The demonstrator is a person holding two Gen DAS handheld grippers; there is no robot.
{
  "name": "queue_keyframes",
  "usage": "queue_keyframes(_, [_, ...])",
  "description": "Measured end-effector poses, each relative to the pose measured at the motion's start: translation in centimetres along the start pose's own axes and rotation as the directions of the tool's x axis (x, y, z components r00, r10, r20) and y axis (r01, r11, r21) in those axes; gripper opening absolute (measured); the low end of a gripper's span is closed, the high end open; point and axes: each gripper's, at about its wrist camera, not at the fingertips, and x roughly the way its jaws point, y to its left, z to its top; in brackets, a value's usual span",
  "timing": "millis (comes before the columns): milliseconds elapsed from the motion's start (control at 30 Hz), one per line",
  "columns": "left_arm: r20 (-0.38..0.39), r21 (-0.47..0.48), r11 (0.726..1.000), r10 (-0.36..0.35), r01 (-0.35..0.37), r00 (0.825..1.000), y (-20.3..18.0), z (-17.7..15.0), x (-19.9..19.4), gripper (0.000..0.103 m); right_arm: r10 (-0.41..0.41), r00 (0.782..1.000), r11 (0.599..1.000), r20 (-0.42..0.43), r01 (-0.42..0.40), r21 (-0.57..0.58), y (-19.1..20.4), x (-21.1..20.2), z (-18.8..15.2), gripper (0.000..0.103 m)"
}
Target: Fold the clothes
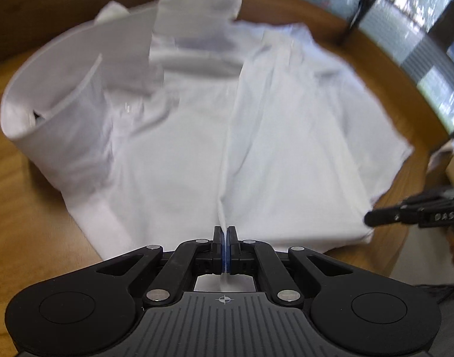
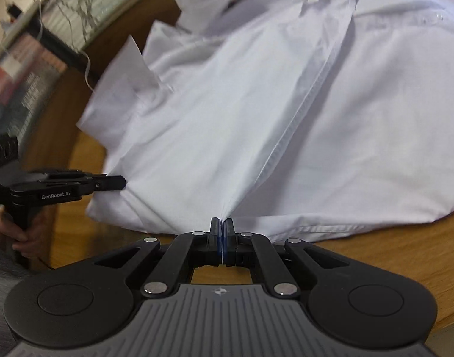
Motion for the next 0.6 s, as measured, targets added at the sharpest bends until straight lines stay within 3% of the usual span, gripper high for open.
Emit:
queue_keyframes(300, [-0.003,0.059,0.997,0.057,-0.057,0.998,0.1,0.6,0.2,0.013,-0.093,0.996,0.985,0.01,0.093,-0.143,0.7,0.4,-0.7,0.005])
queue_keyframes(433, [-0.002,0.078,0.997,0.023,-0.023,1.0,-0.2,-0.4,-1.7,0.037,-0.138,0.989,0.961,0.045,0.145,-0.235,1.0,-2.4,-0.3,0.017])
queue_keyframes(500, [-0.002,0.088,0.996,0.003,-0.003,1.0,-0.4,-1.1,-2.7,0.041,-0.161,0.986,0.947,0.035,0.165,-0.276,0.5,-3.3,-0.4,0.018])
queue_keyframes(600, [-0.005,0.108,0.994,-0.018,0.018,1.0,-0.8,-1.9,-3.7,0.044,-0.113,0.993,0.939,0.017,0.112,-0.324,0.1,-4.0,-0.8,0.026])
